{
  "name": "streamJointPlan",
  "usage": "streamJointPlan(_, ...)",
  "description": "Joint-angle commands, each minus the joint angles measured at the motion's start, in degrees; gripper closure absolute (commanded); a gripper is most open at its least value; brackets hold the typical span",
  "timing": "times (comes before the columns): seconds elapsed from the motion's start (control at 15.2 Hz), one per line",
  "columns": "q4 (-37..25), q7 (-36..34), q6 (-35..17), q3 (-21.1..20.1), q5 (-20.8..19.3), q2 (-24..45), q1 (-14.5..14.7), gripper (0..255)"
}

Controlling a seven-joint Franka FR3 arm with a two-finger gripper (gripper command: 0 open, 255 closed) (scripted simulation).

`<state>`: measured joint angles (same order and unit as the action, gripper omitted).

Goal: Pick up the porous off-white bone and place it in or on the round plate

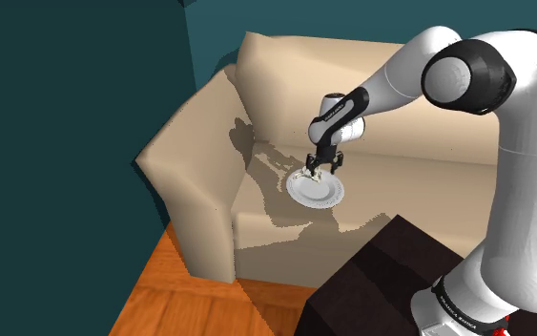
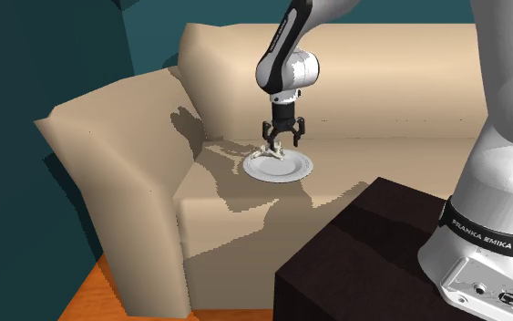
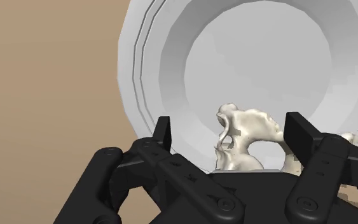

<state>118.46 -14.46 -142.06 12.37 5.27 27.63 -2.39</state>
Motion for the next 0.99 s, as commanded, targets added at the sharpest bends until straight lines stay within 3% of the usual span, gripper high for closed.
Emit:
streamJointPlan(0.0,0.0,0.0,0.0,0.0,0.0,0.1,0.0,0)
streamJointPlan(0.13,0.2,0.0,0.0,0.0,0.0,-0.1,0.0,0)
streamJointPlan(0.4,-0.4,-1.1,5.9,1.0,-1.6,-5.5,1.0,0)
streamJointPlan(0.92,-0.4,-1.1,5.9,1.0,-1.6,-5.5,1.0,0)
